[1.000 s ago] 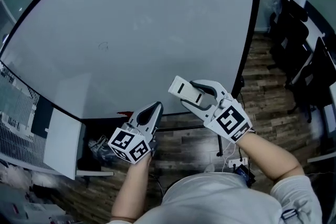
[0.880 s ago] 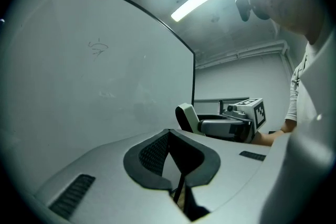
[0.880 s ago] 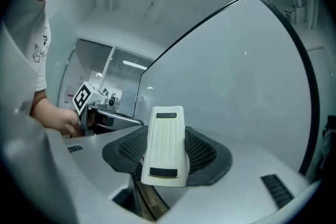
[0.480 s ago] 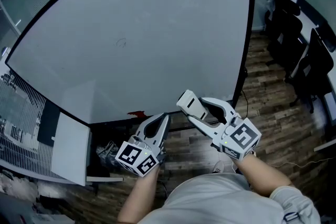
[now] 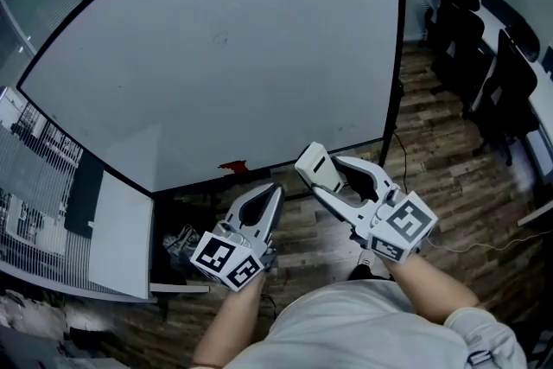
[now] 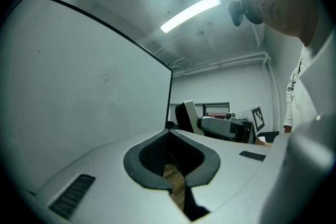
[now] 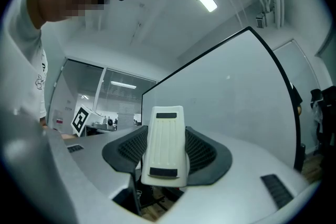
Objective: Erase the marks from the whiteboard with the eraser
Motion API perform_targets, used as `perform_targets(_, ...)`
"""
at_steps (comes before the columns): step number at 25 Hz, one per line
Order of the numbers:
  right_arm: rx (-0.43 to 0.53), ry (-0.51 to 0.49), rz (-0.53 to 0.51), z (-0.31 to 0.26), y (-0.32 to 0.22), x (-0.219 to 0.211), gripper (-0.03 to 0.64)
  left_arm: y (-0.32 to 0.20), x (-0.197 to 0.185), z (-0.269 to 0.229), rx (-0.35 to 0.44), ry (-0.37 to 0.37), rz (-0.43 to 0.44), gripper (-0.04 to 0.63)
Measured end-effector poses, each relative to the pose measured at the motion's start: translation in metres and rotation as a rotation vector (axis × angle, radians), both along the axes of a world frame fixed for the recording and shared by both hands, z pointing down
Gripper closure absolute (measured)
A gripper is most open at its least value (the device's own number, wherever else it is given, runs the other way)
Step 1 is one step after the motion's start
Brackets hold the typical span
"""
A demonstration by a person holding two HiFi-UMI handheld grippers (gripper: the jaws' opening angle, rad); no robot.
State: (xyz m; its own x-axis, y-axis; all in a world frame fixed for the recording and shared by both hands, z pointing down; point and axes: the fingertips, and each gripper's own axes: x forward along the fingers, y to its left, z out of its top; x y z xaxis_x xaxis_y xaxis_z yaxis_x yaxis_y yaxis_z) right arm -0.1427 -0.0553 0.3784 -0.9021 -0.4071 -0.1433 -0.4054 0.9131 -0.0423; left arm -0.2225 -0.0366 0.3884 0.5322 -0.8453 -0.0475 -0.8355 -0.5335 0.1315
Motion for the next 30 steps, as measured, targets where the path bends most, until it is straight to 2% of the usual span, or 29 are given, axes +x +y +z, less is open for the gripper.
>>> perform_targets(4, -0.027, 0.007, 0.007, 0.008, 0.032, 0.000, 0.383, 0.028, 0.005, 0.003, 0.004, 0.010, 0.023, 0.588)
perform_targets(11, 0.002, 0.002, 0.023, -0.001, 0.072, 0.015, 0.383, 0.061, 0.017, 0.002, 0.005, 0.032, 0.045, 0.588)
perform_targets(17, 0.016, 0.014, -0.008, -0.008, 0.096, 0.028, 0.383, 0.084, 0.039, -0.010, 0.034, 0.051, 0.046, 0.588)
perform_targets(23, 0.023, 0.027, -0.066, -0.008, 0.116, 0.054, 0.383, 0.106, 0.064, -0.013, 0.049, 0.077, -0.012, 0.588)
perform_targets(30, 0.021, 0.033, -0.106, -0.003, 0.148, 0.102, 0.383, 0.140, 0.114, -0.001, 0.046, 0.097, -0.057, 0.588)
